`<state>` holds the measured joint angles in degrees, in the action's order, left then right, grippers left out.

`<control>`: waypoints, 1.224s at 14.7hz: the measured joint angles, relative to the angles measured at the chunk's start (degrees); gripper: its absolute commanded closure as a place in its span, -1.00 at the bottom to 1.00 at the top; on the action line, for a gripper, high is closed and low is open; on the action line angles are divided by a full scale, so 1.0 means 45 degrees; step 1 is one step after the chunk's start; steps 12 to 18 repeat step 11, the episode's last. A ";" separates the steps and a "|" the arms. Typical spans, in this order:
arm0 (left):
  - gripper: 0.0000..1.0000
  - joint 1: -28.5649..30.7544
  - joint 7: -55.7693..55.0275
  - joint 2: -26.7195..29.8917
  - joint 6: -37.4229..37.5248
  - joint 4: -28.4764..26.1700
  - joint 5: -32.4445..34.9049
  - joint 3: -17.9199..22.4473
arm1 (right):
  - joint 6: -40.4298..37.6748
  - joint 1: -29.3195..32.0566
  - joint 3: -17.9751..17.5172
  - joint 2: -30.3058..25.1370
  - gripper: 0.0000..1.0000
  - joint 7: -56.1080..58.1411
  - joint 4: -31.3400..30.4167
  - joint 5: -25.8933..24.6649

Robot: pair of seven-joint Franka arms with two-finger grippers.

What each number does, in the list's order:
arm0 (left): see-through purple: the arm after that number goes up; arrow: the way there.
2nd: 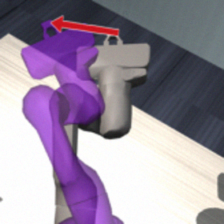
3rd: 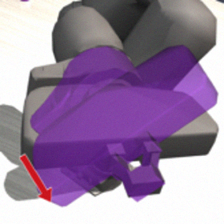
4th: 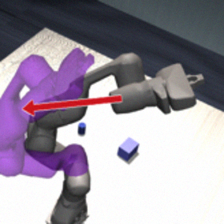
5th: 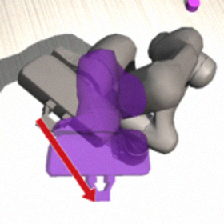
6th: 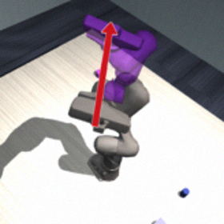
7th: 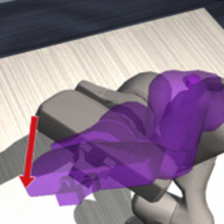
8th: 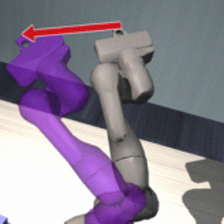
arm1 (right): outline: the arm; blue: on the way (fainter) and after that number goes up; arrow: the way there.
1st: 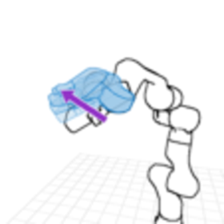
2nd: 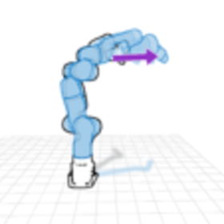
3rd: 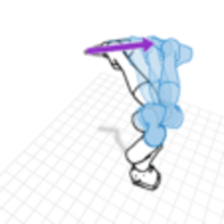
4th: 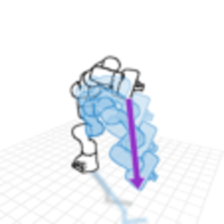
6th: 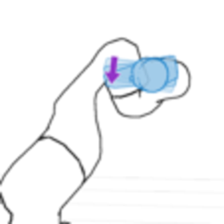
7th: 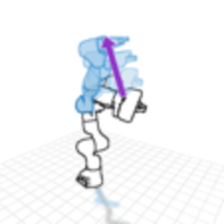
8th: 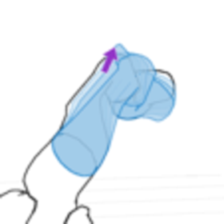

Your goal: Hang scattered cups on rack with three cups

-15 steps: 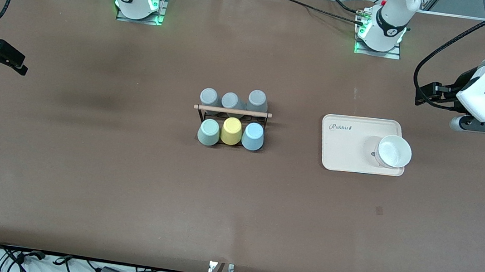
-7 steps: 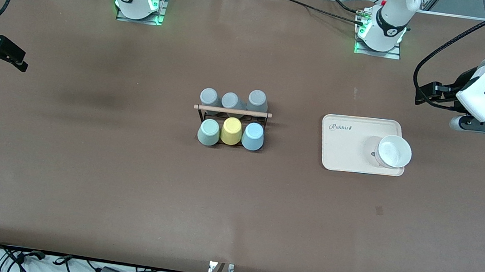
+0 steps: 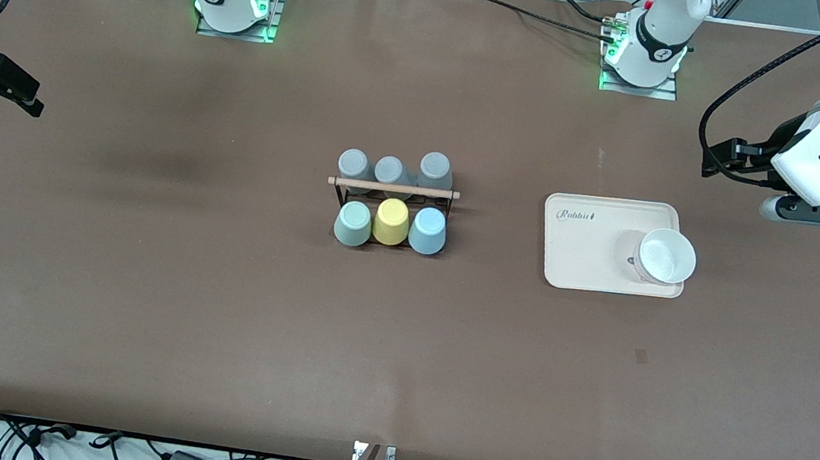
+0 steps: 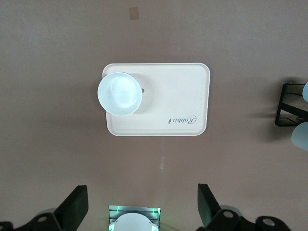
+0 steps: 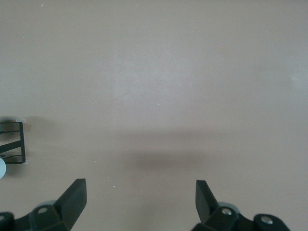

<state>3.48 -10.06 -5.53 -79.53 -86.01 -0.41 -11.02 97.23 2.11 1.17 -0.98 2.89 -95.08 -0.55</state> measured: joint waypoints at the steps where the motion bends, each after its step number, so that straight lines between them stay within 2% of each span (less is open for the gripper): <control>1: -1.00 0.0000 0.0000 0.0000 0.0000 0.0000 0.0000 0.0000 | -0.0001 0.0000 -0.0007 0.0000 -1.00 0.0000 -0.0009 0.0000; 18: -1.00 0.0000 0.0000 0.0000 0.0001 0.0000 0.0000 0.0000 | -0.0012 -0.0006 -0.0048 0.0002 -1.00 0.0046 -0.0288 -0.0009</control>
